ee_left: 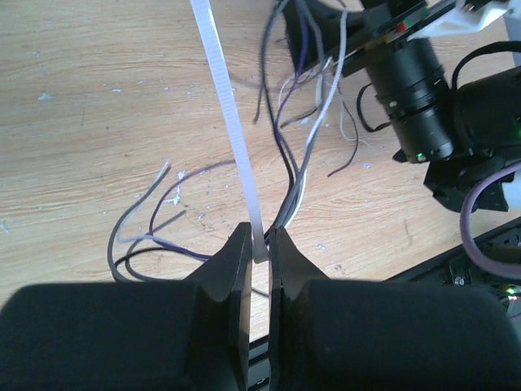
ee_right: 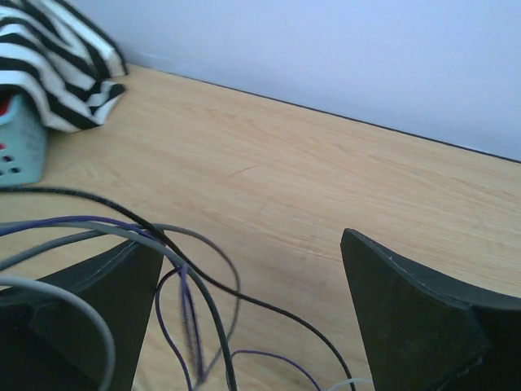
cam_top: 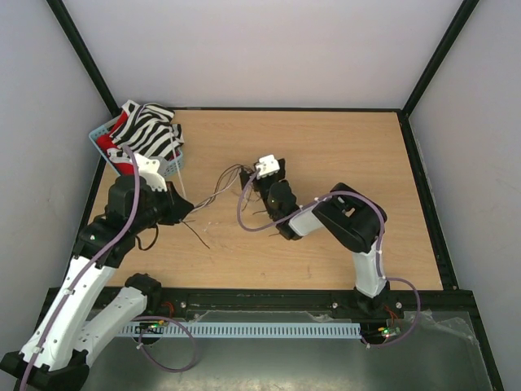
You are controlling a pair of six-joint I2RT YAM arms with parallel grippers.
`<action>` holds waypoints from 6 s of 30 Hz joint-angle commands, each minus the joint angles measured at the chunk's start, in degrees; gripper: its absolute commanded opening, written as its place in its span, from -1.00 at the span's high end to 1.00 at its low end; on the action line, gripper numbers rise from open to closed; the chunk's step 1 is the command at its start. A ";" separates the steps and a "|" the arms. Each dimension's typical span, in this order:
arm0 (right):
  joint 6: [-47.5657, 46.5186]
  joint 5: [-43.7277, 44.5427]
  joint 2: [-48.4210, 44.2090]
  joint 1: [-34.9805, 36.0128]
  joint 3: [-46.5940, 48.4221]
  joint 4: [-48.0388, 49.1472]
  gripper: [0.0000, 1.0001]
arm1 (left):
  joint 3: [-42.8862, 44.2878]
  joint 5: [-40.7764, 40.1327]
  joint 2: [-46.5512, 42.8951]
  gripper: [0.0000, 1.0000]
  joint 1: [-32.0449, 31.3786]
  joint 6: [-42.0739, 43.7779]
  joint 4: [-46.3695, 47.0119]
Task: Zip-tie the wires
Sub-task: Adjust the cable at the center of the board, then place the cable at the center of the board, then reset both arms
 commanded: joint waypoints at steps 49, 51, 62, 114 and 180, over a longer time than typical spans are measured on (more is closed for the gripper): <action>1.47 -25.32 -30.46 -10.19 4.67 -83.30 -0.98 | -15.50 -15.07 31.45 1.00 -0.40 -0.15 20.82; 1.67 -24.85 -31.44 -10.53 4.47 -83.27 -0.99 | -15.40 -15.67 32.50 1.00 -1.27 -0.56 21.01; 2.62 -25.81 -35.45 -13.82 3.01 -83.24 -0.99 | -15.11 -16.11 34.89 0.66 -2.74 -0.68 21.74; 10.05 -17.20 -47.62 -43.99 -42.13 -17.30 -0.99 | -24.84 6.64 -19.47 -0.98 25.84 -3.98 20.14; 3.24 -17.99 -28.93 -38.39 -37.71 -3.90 -0.98 | -30.78 -8.49 -39.42 -0.99 16.95 -9.38 2.44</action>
